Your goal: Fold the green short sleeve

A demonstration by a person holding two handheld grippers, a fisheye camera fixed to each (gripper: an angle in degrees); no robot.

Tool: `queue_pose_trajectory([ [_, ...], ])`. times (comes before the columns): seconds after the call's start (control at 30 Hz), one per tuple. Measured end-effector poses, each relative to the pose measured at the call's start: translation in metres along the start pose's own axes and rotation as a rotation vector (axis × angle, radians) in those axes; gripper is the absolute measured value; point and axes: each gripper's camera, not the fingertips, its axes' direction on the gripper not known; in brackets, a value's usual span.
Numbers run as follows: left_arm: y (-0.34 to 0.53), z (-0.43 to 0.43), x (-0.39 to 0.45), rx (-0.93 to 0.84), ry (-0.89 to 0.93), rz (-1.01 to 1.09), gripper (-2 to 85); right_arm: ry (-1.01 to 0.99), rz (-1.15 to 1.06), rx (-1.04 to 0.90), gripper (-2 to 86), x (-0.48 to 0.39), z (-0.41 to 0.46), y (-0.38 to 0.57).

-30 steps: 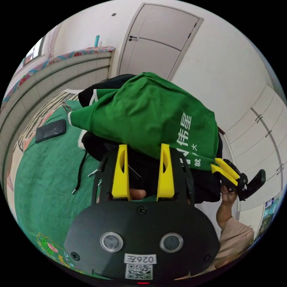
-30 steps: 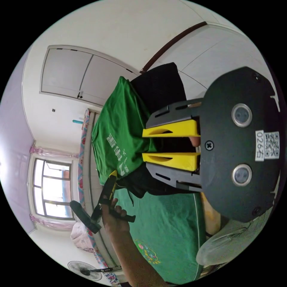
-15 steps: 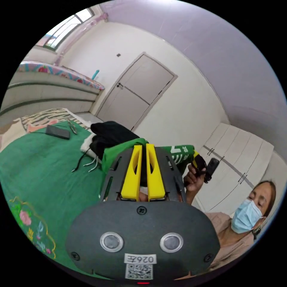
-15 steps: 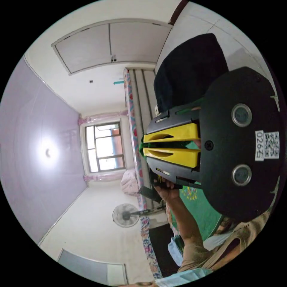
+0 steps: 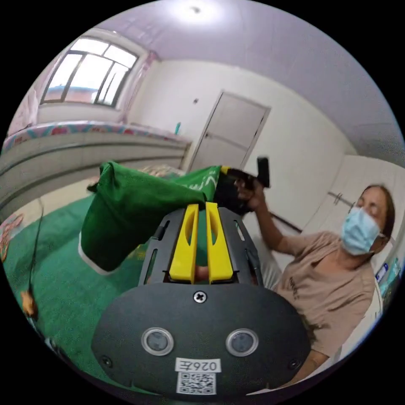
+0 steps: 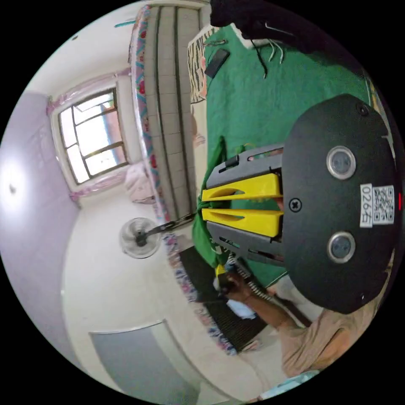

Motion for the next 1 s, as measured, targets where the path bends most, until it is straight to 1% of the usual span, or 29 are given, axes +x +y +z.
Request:
queue_pose_trajectory([
  [0.03, 0.016, -0.001, -0.004, -0.035, -0.05, -0.02, 4.2, 0.069, -0.062, -0.116, -0.9, -0.003, 0.027, 0.009],
  [0.07, 0.046, -0.008, -0.014, -0.072, -0.154, -0.068, 4.7, 0.097, -0.065, -0.166, -0.9, -0.001, 0.041, 0.013],
  [0.1, 0.072, -0.017, -0.027, -0.073, -0.232, -0.127, 4.5, 0.126, -0.041, -0.236, -1.0, 0.006, 0.065, 0.019],
  [0.13, 0.082, -0.022, -0.034, -0.066, -0.257, -0.163, 4.4, 0.122, 0.004, -0.269, -1.0, 0.016, 0.084, 0.022],
  [0.2, 0.107, -0.035, -0.068, -0.036, -0.284, -0.315, 4.5, 0.114, 0.086, -0.268, -0.8, 0.03, 0.107, 0.024],
  [0.23, 0.11, -0.036, -0.076, -0.03, -0.281, -0.353, 4.8, 0.11, 0.114, -0.259, -0.4, 0.036, 0.121, 0.026],
  [0.27, 0.113, -0.035, -0.091, -0.013, -0.274, -0.399, 6.3, 0.114, 0.124, -0.253, -0.1, 0.039, 0.128, 0.028],
  [0.37, 0.112, -0.02, -0.121, 0.008, -0.333, -0.474, 13.5, 0.164, 0.15, -0.246, 1.1, 0.049, 0.171, 0.035],
  [0.43, 0.11, -0.004, -0.135, -0.003, -0.357, -0.476, 15.5, 0.177, 0.187, -0.278, 1.8, 0.058, 0.211, 0.039],
  [0.53, 0.114, 0.021, -0.148, -0.091, -0.337, -0.445, 14.8, 0.187, 0.185, -0.321, 2.7, 0.062, 0.258, 0.037],
  [0.67, 0.123, 0.036, -0.153, -0.142, -0.445, -0.406, 16.0, 0.214, 0.151, -0.345, 4.5, 0.062, 0.302, 0.038],
  [0.8, 0.128, 0.055, -0.16, -0.265, -0.495, -0.373, 18.6, 0.221, 0.129, -0.396, 6.0, 0.056, 0.342, 0.049],
  [0.83, 0.13, 0.058, -0.162, -0.29, -0.508, -0.374, 18.0, 0.241, 0.107, -0.429, 5.5, 0.051, 0.354, 0.052],
  [0.9, 0.135, 0.065, -0.161, -0.366, -0.633, -0.343, 13.5, 0.291, 0.049, -0.501, 3.6, 0.042, 0.374, 0.056],
  [0.93, 0.135, 0.065, -0.159, -0.372, -0.65, -0.324, 12.2, 0.347, 0.008, -0.509, 1.8, 0.035, 0.382, 0.058],
  [1.0, 0.135, 0.056, -0.154, -0.367, -0.665, -0.312, 7.9, 0.391, -0.048, -0.497, -0.5, 0.023, 0.388, 0.058],
])
